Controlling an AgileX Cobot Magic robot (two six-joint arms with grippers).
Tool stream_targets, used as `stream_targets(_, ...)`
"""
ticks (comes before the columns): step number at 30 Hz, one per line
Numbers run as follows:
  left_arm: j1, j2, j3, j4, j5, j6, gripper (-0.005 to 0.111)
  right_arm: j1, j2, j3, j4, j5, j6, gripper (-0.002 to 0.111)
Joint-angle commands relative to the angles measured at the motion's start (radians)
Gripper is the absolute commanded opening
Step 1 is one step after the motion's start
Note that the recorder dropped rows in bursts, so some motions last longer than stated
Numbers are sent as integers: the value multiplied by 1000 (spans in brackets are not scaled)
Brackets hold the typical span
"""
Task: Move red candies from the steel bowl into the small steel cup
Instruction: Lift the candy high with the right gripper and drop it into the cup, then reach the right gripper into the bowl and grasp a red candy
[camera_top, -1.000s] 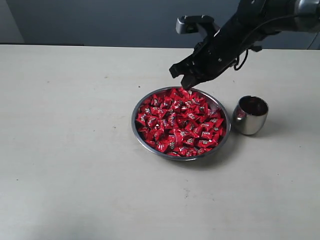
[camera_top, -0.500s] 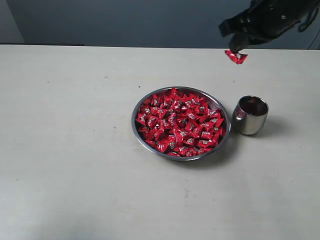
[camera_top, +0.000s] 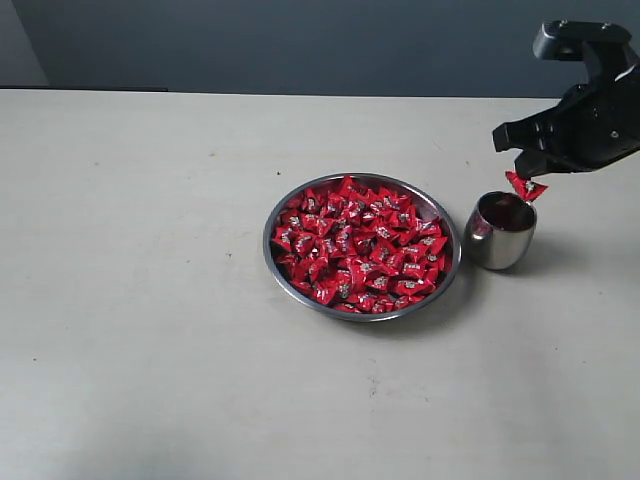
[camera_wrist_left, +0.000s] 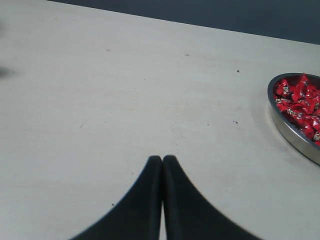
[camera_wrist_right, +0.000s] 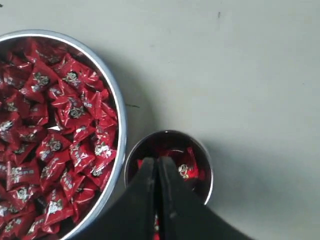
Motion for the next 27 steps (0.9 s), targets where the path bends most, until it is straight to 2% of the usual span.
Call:
stream_targets(1,2,-4,2,-1,-7,-2,0,-6,32,11,44,-48,-51,0)
stream_targets(7,2,-4,2,-1,-7,-2,0,-6,105,11,92,-67,-108,1)
stream_targets(10,2,-4,2,-1,-5,-2,0,-6,118,11,94,-60,-120,12)
stream_targets(13,2,-4,2,-1,-3,-2,0,-6,111,3,94,-35,-120,34)
stream_targets(14,2,-4,2,-1,-3,-2,0,-6,105,-1,98,-22,-120,37)
stream_targets(18,2,-4,2,-1,-3,-2,0,16,48,-25,163,35,-121,34)
stream_targets(27,2,-4,2,-1,-3,-2,0,301,117,-39,209,64,-207,34)
